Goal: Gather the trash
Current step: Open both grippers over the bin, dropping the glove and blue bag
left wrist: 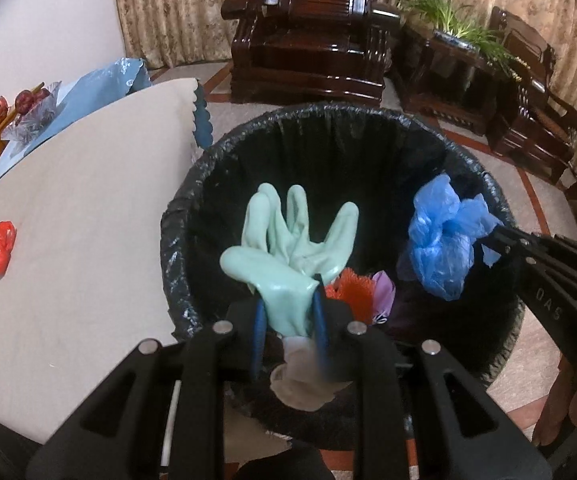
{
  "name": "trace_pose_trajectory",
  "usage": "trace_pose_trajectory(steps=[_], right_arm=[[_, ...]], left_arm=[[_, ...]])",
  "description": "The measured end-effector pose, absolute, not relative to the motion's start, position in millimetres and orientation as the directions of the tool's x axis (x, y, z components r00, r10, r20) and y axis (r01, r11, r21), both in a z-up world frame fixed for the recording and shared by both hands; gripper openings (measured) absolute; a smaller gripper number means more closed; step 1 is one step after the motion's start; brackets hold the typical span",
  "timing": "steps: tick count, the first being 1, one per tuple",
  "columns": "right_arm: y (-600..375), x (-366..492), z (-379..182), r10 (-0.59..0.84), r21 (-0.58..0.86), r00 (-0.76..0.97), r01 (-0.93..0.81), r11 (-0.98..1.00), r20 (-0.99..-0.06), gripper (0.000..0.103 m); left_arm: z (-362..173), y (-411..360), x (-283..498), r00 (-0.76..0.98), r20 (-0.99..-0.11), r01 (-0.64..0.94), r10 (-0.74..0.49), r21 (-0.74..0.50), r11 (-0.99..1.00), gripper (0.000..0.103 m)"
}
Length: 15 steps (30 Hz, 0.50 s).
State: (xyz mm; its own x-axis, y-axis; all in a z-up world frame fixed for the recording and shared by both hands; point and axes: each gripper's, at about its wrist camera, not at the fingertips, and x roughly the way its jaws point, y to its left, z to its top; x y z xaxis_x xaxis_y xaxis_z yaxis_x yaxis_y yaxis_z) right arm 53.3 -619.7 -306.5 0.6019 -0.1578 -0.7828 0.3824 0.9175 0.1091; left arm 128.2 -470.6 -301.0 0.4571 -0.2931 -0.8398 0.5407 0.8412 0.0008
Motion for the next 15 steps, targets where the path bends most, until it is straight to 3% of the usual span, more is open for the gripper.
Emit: trace_pose_trajectory(steps=[5,7,8,9,15], right_arm=[[-623.6,62.6,-323.0,-0.135,0.113,0.552,0.391,0.913,-0.823,0.002],[-625.2,64.4,-324.9,-0.143,0.107,0.540,0.406,0.908,-0.829,0.013],[-625.0,64.2,-324.8,-0.140,0.113,0.540,0.409,0.906,-0.830,0.029],[-624.2,63.2,-323.1,-0.147,0.113,0.546,0.414,0.903,-0.825,0.038],[-615.6,60.1,-314.9,-0.154,0.107,0.553,0.410,0.906,-0.819,0.040]], left_arm=[[-308.6,-476.4,133.9,0.446,-0.849,0.546,-0.282,0.008,0.838,0.024],[-309.6,-477.5,135.1,0.453,-0.852,0.543,-0.263,0.030,0.839,0.036],[-306.6,-476.5,134.6,0.464,-0.846,0.539,-0.262,0.035,0.842,0.049],[-304.3,-474.1,134.7,0.476,-0.840,0.533,-0.261,0.039,0.845,0.059],[-292.1,-464.8,130.6,0.491,-0.825,0.547,-0.278,0.044,0.836,0.062]])
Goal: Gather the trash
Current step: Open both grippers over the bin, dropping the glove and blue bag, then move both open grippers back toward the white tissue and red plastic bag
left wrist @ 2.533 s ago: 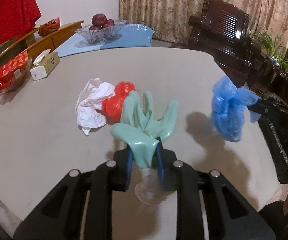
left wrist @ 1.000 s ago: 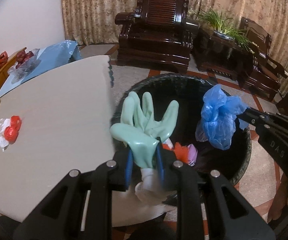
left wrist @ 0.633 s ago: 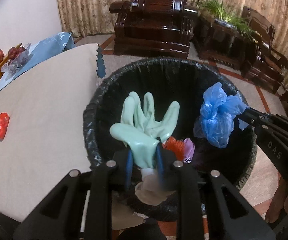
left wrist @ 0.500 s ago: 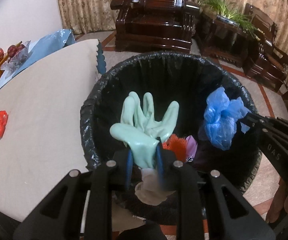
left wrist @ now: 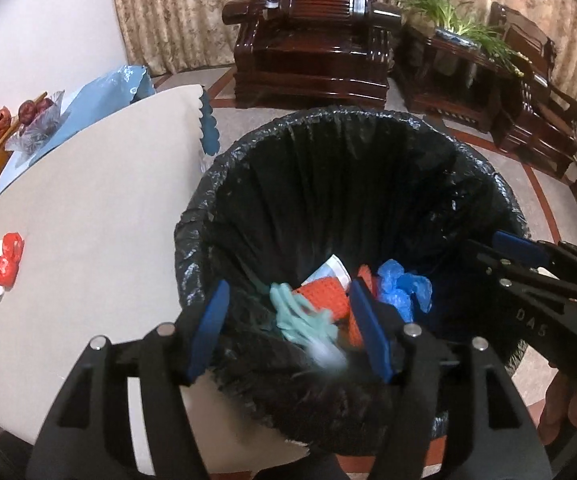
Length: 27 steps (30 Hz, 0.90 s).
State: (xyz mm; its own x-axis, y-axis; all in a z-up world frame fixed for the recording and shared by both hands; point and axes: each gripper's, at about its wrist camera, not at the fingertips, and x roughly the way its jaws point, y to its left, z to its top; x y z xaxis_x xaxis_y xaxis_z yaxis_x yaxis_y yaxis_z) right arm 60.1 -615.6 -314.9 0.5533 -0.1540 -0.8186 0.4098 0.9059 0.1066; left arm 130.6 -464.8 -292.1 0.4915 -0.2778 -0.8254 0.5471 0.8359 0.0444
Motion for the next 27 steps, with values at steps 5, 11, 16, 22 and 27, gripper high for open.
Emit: trace_pose_trajectory(steps=[5,11,16,22,27], right_arm=[[-605.8,54.0,-300.1,-0.158,0.120,0.571,0.419,0.900,-0.805,0.040],[-577.4,52.5,-280.0,-0.163,0.109,0.590,0.398,0.911,-0.790,0.040],[-543.4,55.6,-259.6,-0.148,0.117,0.618,0.367,0.923,-0.772,0.043],[-482.2,75.5,-241.7,-0.117,0.108,0.651,0.296,0.949,-0.750,0.044],[-432.4,99.9,-233.6,-0.070,0.122,0.666,0.237,0.964,-0.743,0.044]], left_arm=[[-278.9,-448.9,127.1,0.509,-0.812,0.545,-0.287,0.045,0.837,0.065],[-253.5,-406.5,124.7,0.564,-0.776,0.517,-0.283,0.065,0.853,0.068],[-239.3,-355.2,134.5,0.599,-0.756,0.473,-0.264,0.067,0.879,0.069],[-224.4,-281.2,153.4,0.648,-0.728,0.397,-0.222,0.075,0.915,0.070],[-216.4,-217.2,174.3,0.679,-0.715,0.322,-0.170,0.081,0.943,0.070]])
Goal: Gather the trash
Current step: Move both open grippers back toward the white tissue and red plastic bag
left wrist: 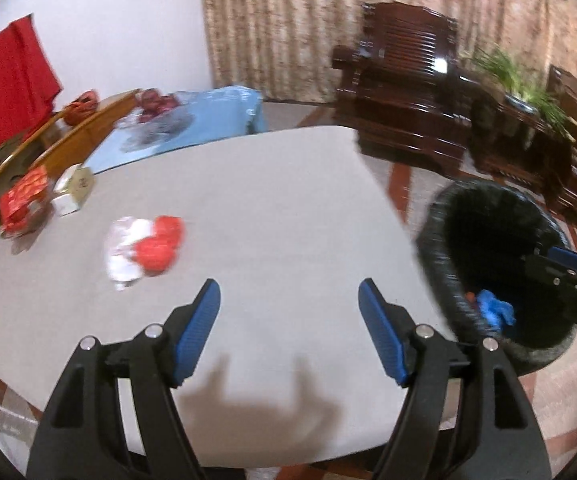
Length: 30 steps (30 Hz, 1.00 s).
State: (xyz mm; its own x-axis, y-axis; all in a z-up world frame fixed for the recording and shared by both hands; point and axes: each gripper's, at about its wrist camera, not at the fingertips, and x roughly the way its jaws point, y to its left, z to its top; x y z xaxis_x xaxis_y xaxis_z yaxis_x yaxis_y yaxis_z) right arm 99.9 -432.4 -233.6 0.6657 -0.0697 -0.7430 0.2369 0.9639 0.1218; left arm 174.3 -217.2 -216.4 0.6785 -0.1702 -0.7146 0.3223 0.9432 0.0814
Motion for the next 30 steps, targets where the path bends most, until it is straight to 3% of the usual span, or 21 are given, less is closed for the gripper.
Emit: trace_pose_trajectory(steps=[14,30], right_arm=[[-308.4,174.2,-224.3,0.011,0.113,0.684,0.105,0.988,-0.729,0.044],[-216.4,252.9,-250.0,0.061,0.111,0.667,0.033,0.993,-0.743,0.044]], left_arm=[[-224.1,-71.3,223.4,0.722,-0.691,0.152,-0.044,0.096,0.984,0.070],[-251.7,-7.6,272.9,0.715,-0.699,0.097,-0.001,0.097,0.991,0.070]])
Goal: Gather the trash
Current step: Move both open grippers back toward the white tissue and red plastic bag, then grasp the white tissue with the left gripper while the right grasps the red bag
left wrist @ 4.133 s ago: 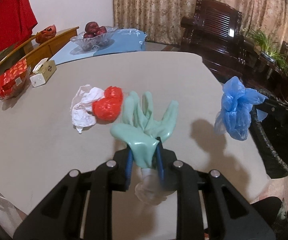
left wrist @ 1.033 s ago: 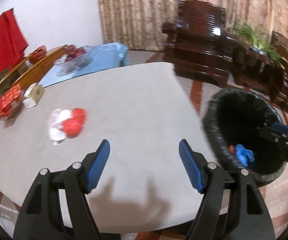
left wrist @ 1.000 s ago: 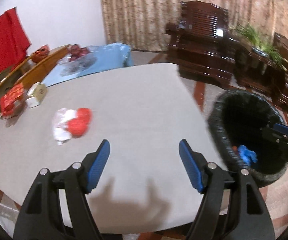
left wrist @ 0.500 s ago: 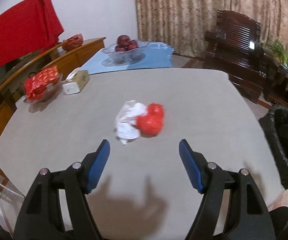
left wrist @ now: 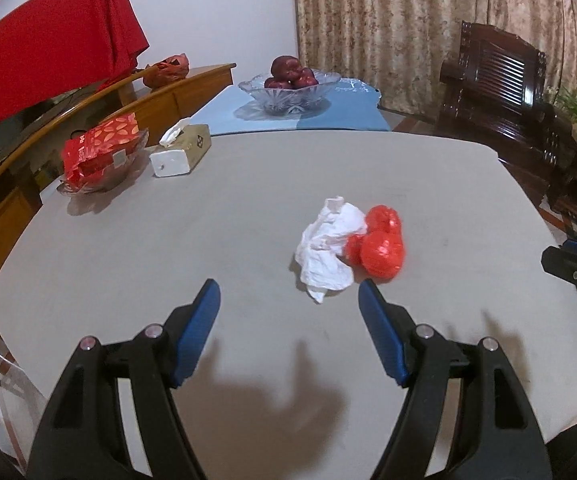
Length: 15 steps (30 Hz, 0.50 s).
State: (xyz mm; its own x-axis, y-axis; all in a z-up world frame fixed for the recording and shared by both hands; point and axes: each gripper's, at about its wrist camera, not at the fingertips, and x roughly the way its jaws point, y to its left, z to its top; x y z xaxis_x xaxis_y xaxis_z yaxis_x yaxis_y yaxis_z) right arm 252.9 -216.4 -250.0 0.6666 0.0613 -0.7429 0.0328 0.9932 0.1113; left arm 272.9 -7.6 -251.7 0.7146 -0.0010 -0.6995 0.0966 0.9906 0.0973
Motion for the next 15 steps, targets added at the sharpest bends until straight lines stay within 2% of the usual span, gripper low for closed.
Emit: trace_pose_trajectory(steps=[15], right_arm=[[-186.7,310.2,-284.7,0.091,0.117,0.645,-0.003,0.993,-0.759,0.044]], left_arm=[[-292.1,-1.1,335.0,0.683,-0.730,0.108,-0.015,0.081,0.991,0.068]])
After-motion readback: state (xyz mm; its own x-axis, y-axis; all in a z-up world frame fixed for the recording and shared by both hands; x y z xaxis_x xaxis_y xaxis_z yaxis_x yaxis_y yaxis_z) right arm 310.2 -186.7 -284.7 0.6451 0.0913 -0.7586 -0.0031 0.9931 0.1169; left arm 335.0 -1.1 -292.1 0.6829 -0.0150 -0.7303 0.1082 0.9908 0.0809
